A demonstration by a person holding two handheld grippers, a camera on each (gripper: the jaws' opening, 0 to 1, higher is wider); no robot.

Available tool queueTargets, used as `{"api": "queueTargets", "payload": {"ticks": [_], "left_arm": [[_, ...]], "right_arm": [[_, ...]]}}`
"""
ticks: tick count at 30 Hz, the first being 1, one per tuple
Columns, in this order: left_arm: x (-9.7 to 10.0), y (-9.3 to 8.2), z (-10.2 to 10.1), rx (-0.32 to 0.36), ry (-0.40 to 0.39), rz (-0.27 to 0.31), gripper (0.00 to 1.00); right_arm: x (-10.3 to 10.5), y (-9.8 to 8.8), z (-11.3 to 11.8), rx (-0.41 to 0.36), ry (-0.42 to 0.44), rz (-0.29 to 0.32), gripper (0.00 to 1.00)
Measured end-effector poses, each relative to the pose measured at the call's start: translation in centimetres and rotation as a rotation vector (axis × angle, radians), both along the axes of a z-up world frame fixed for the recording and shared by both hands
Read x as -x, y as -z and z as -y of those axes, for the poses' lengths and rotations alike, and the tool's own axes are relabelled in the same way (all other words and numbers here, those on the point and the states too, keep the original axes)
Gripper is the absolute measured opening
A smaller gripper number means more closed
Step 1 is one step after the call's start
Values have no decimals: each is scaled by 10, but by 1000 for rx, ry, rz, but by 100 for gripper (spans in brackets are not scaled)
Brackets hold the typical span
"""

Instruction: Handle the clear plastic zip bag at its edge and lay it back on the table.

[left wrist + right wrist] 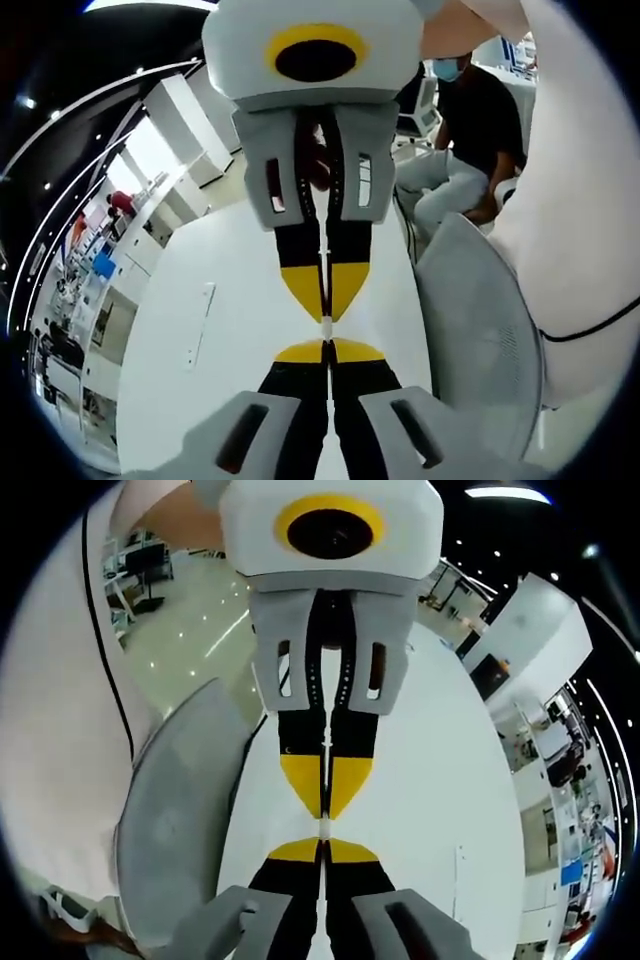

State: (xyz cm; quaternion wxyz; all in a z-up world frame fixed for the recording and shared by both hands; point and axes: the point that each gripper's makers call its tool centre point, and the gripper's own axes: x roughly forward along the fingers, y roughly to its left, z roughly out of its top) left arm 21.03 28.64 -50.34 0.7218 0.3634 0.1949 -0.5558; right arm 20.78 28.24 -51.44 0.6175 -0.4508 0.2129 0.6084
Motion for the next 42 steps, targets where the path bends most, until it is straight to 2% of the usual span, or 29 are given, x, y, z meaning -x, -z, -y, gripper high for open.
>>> {"api": "queueTargets", "payload": {"ticks": [6,9,13,15,22,24,25,34,42], "left_arm": [[0,0,0,11,-4,0,0],[-3,-1,0,24,-5,10,0],[-2,-2,0,48,-15,-11,0],[-1,-1,0,44,3,5,0],[-3,-1,-2,58,-25,-2,0],[-5,-2,-2,62,-35,2,0],[-6,-2,-3,63,-37,1,0],[-3,-2,1,67,-34,-1,0],[-2,-4,2,76,-35,6,0]], "right_arm": [[-1,0,0,-14,19,-13,0],[-2,-1,1,-11,12,0,0],[-2,-1,1,-9,12,-4,0],[-1,-1,0,-12,15,-8,0],[-1,-1,-1,-14,-8,8,0],[1,0,-1,-18,2,-7,8],[1,0,-2,-18,2,-4,8],[-2,-7,-11,-69,1,8,5],[-2,-7,-11,-69,-5,9,0]]}}
